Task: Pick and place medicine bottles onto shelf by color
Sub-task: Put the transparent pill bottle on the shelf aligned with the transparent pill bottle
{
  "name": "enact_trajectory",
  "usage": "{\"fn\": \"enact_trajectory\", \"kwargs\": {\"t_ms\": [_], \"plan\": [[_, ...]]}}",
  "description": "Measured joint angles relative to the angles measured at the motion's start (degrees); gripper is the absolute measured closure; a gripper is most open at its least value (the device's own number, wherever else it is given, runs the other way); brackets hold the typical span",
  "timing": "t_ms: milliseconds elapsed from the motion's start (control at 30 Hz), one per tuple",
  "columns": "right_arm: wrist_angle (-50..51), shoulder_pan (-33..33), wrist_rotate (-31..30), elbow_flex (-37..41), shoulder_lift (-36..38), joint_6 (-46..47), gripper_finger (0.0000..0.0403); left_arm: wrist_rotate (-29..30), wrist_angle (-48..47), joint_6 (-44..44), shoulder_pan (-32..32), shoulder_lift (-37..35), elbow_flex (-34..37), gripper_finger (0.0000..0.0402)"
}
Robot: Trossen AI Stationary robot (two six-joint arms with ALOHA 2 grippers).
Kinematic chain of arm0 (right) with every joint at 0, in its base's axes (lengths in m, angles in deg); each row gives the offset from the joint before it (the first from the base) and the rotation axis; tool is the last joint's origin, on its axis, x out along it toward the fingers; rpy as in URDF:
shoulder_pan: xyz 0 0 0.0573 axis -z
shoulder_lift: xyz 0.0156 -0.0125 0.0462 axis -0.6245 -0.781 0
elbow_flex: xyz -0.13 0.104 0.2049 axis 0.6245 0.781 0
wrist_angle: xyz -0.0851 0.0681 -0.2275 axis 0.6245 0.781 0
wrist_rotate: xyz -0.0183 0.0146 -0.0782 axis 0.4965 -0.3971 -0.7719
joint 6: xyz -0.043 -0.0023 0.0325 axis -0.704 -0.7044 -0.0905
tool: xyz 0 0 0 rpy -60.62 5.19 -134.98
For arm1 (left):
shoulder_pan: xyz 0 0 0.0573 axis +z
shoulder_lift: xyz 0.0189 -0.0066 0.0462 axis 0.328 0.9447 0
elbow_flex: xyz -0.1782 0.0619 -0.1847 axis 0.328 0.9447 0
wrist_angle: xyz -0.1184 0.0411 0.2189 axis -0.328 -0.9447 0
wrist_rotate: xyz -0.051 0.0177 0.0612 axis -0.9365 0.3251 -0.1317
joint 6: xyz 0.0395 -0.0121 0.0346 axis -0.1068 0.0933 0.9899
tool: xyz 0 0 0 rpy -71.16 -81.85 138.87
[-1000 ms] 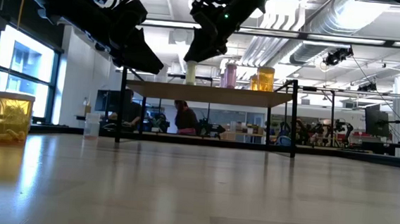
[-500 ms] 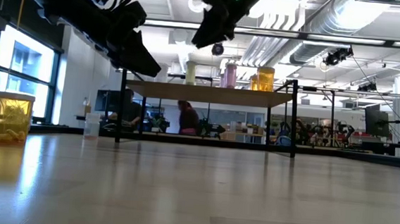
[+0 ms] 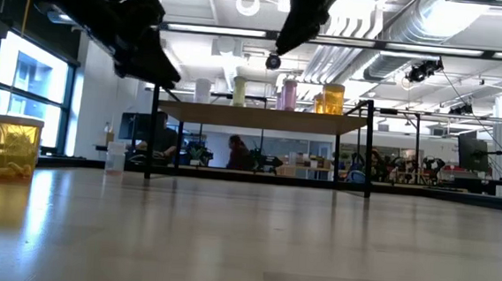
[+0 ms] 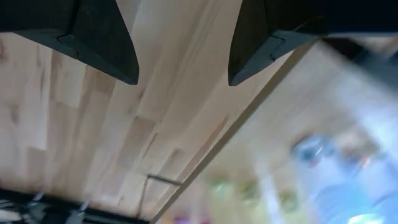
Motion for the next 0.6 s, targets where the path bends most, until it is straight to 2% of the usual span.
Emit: {"fn": "enact_trajectory", "kwargs": {"t_ms": [167,333,500,600], "plan": [[-2.8,-3.1,0.3,7.7,1.9,2.4,0.0215,2.0,-10.0,-5.6,0.0,-4.6,0.0,0.0163],[-10.0,-5.1,-0.3,17.4,5.5,6.8,0.0214,3.0,-20.0,-11.1,0.0,-8.7,0.0,0.0163],[-15.9,-6.8,-3.7,25.2,9.4,10.6,0.0215,11.6,-30.1,-19.8,0.0,-10.5,0.0,0.0163],[-17.9,-7.3,-6.2,28.5,11.3,12.1,0.0214,17.5,-33.0,-27.0,0.0,-10.0,0.0,0.0163]]}}
